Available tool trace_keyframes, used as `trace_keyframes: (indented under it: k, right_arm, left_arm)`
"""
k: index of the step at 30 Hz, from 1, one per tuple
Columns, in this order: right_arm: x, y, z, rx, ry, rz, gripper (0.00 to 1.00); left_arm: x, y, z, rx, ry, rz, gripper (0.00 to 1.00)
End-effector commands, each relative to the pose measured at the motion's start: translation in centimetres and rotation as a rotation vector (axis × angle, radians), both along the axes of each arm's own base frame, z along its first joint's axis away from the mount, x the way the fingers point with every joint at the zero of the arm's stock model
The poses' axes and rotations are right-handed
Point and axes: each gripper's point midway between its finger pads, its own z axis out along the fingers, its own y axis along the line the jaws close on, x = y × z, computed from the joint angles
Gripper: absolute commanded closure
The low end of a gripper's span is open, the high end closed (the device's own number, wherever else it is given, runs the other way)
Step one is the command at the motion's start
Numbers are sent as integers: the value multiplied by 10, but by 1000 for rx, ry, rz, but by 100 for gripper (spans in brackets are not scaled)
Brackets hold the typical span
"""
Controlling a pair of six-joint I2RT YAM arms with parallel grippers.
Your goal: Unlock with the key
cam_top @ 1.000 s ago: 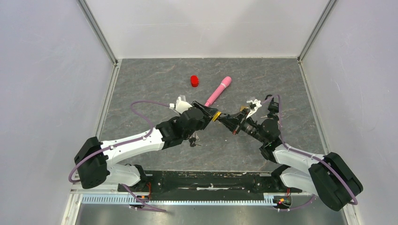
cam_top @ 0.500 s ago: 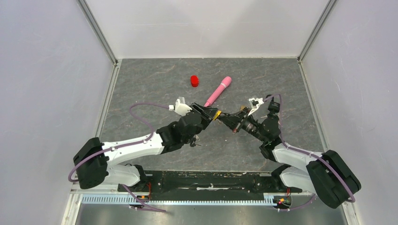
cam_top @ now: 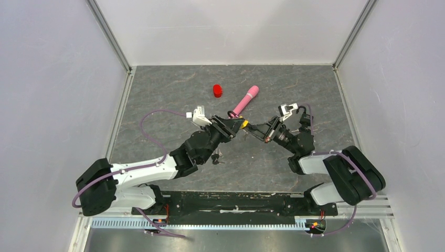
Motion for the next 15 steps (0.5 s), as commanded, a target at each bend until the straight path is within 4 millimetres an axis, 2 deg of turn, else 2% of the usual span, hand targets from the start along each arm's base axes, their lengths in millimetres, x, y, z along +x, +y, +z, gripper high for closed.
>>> trace_keyframes:
  k: [1, 3, 6, 11, 15]
  right_arm:
    - [-17, -9, 60, 222, -139, 69, 100]
    - [-17, -10, 55, 202, -141, 56, 99]
    - [-17, -10, 46, 144, -160, 39, 82]
    - [-18, -10, 27, 11, -230, -7, 55]
    - [-11, -10, 3, -157, -296, -75, 46]
  left_arm:
    - [-54, -15, 96, -222, -259, -259, 98]
    - [-48, -8, 93, -195, -253, -243, 98]
    - [-28, 6, 75, -101, -185, -181, 98]
    - [0, 30, 32, 102, 19, -59, 98]
    - [8, 37, 18, 101, 128, -25, 98]
